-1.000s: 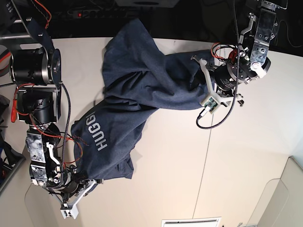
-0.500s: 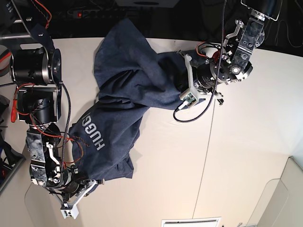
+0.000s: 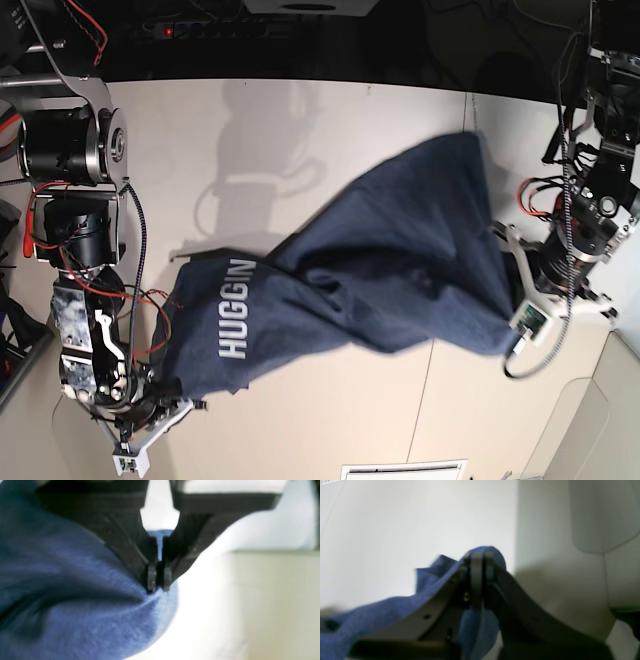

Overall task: Layout the t-shirt on the table in an organized manner, then fold the t-shirt properly
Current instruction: 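Lift and stretch the shirt between both grippers, then lower it, then regrasp the shirt edge with the left gripper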

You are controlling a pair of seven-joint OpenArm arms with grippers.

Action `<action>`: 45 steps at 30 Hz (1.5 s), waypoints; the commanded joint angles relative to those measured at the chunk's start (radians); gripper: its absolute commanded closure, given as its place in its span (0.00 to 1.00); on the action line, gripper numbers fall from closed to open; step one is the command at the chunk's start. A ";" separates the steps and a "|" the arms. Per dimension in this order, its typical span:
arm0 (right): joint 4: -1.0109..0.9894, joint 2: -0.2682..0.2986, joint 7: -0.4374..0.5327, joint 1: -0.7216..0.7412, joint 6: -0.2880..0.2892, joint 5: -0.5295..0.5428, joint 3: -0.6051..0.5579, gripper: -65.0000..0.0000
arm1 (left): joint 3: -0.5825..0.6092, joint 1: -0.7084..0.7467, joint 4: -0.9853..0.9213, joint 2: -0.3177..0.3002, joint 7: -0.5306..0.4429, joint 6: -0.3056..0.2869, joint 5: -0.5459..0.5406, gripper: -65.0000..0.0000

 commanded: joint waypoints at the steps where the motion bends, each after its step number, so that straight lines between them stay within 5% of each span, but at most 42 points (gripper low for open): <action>1: 0.021 0.002 0.035 0.065 -0.004 0.005 0.002 1.00 | -0.034 -0.043 0.018 -0.034 -0.032 0.042 0.002 1.00; 10: 0.044 -0.011 -0.037 0.207 -0.018 0.007 0.002 1.00 | -0.098 -0.190 0.018 -0.148 -0.004 0.171 -0.028 1.00; 18: 0.327 -0.011 -0.285 0.008 0.058 0.079 0.002 1.00 | -0.098 -0.077 0.018 -0.136 0.280 0.177 -0.042 1.00; 19: 0.354 -0.011 -0.285 -0.033 0.058 0.078 0.002 1.00 | -0.098 -0.045 0.018 -0.136 0.291 0.172 -0.042 0.96; 23: 0.394 -0.002 -0.269 -0.174 0.059 0.075 0.002 1.00 | -0.098 0.084 0.018 -0.136 0.301 0.105 -0.043 0.49; 26: 0.394 0.008 -0.254 -0.244 0.059 0.071 0.002 1.00 | -0.098 0.160 0.018 -0.136 0.317 0.106 -0.027 0.42; 30: 0.394 0.035 -0.233 -0.293 0.060 0.071 0.002 1.00 | -0.098 0.230 0.018 -0.136 0.279 0.106 0.035 0.42; 38: 0.394 0.113 -0.232 -0.299 0.061 0.046 0.002 1.00 | -0.098 0.182 -0.076 -0.136 0.023 0.185 -0.007 0.42; 42: 0.394 0.134 -0.232 -0.298 0.058 0.034 0.002 1.00 | -0.098 0.037 -0.264 -0.119 0.008 0.117 -0.213 0.42; 45: 0.394 0.130 -0.232 -0.299 0.059 0.054 0.002 1.00 | -0.098 -0.094 -0.420 -0.064 0.051 -0.013 -0.393 0.43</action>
